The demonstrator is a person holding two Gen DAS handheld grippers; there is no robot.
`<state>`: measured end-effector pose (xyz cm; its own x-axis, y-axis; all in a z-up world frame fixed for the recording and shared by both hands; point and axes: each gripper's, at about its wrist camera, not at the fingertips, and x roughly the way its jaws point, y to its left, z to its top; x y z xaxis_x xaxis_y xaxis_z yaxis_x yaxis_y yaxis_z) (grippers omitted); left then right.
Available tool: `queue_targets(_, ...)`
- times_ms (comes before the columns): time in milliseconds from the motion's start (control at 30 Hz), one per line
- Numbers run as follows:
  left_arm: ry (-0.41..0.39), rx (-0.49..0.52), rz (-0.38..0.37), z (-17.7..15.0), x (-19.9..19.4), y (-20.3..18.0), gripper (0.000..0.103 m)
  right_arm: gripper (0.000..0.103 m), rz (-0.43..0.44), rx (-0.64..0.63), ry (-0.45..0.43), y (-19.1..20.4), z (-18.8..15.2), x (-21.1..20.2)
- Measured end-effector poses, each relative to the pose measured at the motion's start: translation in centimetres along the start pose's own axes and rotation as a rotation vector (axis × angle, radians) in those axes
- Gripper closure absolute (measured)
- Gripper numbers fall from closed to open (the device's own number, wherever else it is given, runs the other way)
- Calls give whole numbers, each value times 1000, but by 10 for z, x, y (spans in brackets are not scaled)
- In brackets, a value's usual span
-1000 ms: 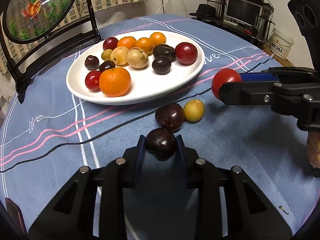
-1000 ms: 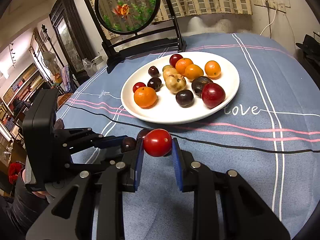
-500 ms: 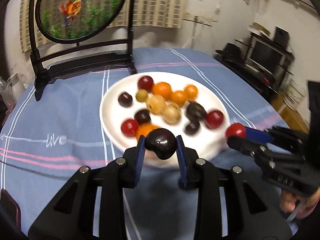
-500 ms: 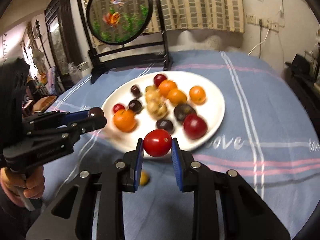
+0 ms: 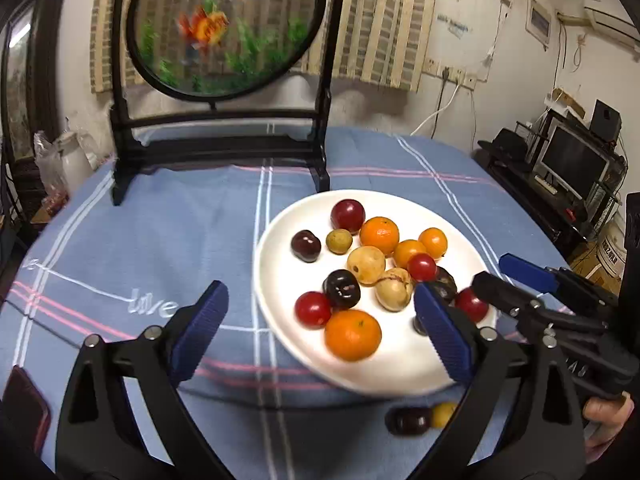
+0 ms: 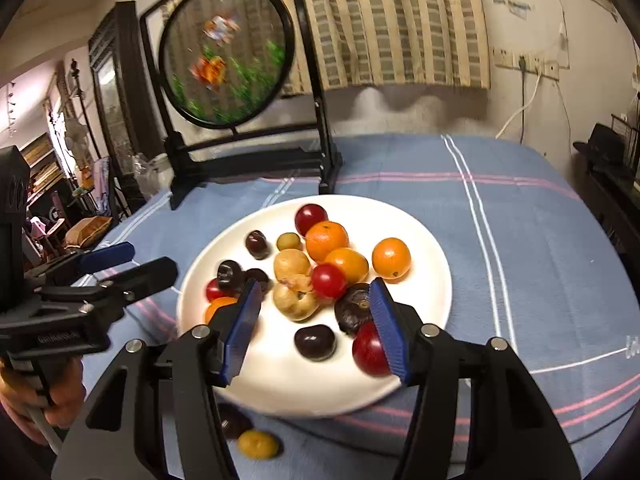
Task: Organize fruits
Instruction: 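Carry the tomato and plum over the white plate and release them, then move both tools to the last two fruits on the cloth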
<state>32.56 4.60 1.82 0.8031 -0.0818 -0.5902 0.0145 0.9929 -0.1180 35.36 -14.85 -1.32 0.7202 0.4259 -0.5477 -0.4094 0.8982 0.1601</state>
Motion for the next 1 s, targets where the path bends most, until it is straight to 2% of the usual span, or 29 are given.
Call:
queue_targets(100, -27, -31, 23, -20, -18, 8, 2, 46, 24, -6, -4, 4, -14, -20)
queue_targets(233, 47, -66, 112, -55, -20, 18, 2, 46, 55, -12, 52, 6, -44, -29)
queue_targets(267, 67, -74, 108, -60, -20, 20, 2, 46, 61, -16, 82, 8, -54, -29)
queue_targets(400, 71, -114, 88, -66, -24, 27, 2, 46, 90, -38, 118, 18, -70, -32)
queue_targets(533, 50, -84, 161, -67, -27, 26, 2, 46, 43, -131, 142, 34, -79, -28)
queue_targets(933, 57, -131, 119, -63, -30, 31, 2, 47, 2, -229, 249, 39, -89, -2)
queue_targets(1000, 60, -137, 104, -63, -31, 31, 2, 52, 2, -244, 252, 41, -89, 0)
